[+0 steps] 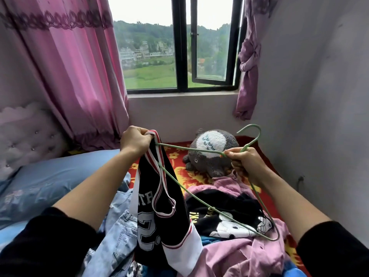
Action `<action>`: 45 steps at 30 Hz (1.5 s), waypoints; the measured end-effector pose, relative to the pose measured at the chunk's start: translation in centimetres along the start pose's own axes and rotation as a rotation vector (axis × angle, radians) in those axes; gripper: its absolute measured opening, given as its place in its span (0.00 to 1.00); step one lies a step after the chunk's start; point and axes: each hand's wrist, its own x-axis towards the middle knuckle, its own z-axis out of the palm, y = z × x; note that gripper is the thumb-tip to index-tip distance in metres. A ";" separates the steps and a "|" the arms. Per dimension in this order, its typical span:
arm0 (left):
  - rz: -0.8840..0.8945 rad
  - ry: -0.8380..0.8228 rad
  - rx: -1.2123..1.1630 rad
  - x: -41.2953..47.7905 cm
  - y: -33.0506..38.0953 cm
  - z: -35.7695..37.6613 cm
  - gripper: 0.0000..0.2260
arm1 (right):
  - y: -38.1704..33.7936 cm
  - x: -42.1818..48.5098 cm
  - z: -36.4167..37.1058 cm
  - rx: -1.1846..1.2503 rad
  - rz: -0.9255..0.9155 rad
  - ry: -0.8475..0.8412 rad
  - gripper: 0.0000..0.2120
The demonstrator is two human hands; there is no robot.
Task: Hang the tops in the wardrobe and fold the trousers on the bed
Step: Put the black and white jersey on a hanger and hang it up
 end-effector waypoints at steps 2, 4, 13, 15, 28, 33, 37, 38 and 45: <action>0.063 -0.022 0.056 -0.8 0.5 0.5 0.08 | -0.7 -0.1 2.1 -0.115 -0.103 -0.012 0.08; 0.122 -0.069 0.091 -1.6 1.0 0.9 0.08 | -1.1 -0.1 4.3 -0.243 -0.202 -0.015 0.08; 0.168 -0.588 -0.076 -3.7 1.5 0.8 0.11 | -0.3 0.9 9.3 -0.225 -0.214 0.100 0.04; 0.272 -0.467 0.202 -3.1 1.0 0.1 0.16 | -0.3 0.8 9.1 -0.142 -0.203 0.088 0.06; 0.666 -0.441 0.217 -4.2 -1.3 0.2 0.19 | -0.7 0.1 7.6 -0.167 0.106 -0.469 0.08; 0.626 -0.533 0.118 -4.1 -0.9 0.2 0.17 | 0.7 -0.4 9.2 -0.437 -0.089 -0.527 0.06; 0.600 -0.572 0.071 -4.4 -0.7 0.1 0.17 | 1.6 0.1 10.3 -0.619 -0.274 -0.354 0.11; 0.603 -0.577 0.076 -4.4 -0.8 0.0 0.17 | 1.8 0.2 10.2 -0.685 -0.286 -0.305 0.11; 0.600 -0.536 0.114 -4.7 -2.2 -0.6 0.33 | 5.4 2.0 5.9 -1.145 -0.071 -0.090 0.08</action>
